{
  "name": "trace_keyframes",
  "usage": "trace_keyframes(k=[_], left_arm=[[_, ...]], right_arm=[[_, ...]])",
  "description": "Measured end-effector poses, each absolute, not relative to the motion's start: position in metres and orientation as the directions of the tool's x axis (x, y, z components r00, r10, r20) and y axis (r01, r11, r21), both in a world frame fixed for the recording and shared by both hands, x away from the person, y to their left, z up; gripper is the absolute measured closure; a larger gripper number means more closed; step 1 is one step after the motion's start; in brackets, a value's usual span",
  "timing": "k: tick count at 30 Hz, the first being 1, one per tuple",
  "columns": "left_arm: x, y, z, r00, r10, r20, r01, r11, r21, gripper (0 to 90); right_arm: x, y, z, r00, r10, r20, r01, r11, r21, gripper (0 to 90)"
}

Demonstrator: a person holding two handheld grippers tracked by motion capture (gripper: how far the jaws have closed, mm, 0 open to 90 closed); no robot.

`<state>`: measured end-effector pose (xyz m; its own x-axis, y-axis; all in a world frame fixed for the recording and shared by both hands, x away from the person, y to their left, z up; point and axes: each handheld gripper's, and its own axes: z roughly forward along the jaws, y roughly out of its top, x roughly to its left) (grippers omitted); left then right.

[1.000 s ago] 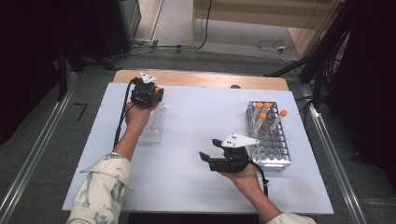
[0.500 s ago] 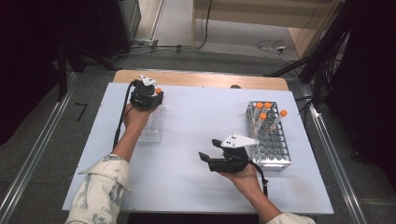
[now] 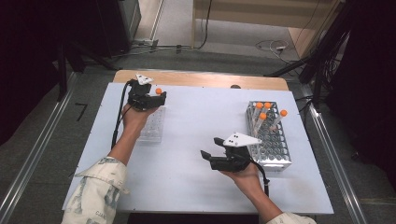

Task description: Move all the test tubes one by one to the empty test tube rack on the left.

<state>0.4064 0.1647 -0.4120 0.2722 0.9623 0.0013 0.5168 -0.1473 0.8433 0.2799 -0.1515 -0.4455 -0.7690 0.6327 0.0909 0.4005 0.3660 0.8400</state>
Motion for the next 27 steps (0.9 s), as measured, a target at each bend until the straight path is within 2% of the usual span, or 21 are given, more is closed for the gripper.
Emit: trace_keyframes(k=[4,18,27], left_arm=[[0.399,0.164,-0.410,0.277,0.960,-0.023,0.508,-0.127,0.852,22.6],[0.361,0.166,-0.403,0.336,0.936,-0.104,0.464,-0.068,0.883,18.4],[0.341,0.169,-0.404,0.347,0.934,-0.088,0.441,-0.079,0.894,16.5]], right_arm=[[0.280,-0.155,-0.443,-0.760,0.643,0.088,0.400,0.358,0.844,28.7],[0.289,-0.190,-0.423,-0.690,0.722,0.057,0.389,0.304,0.870,28.5],[0.297,-0.222,-0.418,-0.622,0.781,0.053,0.410,0.268,0.872,28.4]])
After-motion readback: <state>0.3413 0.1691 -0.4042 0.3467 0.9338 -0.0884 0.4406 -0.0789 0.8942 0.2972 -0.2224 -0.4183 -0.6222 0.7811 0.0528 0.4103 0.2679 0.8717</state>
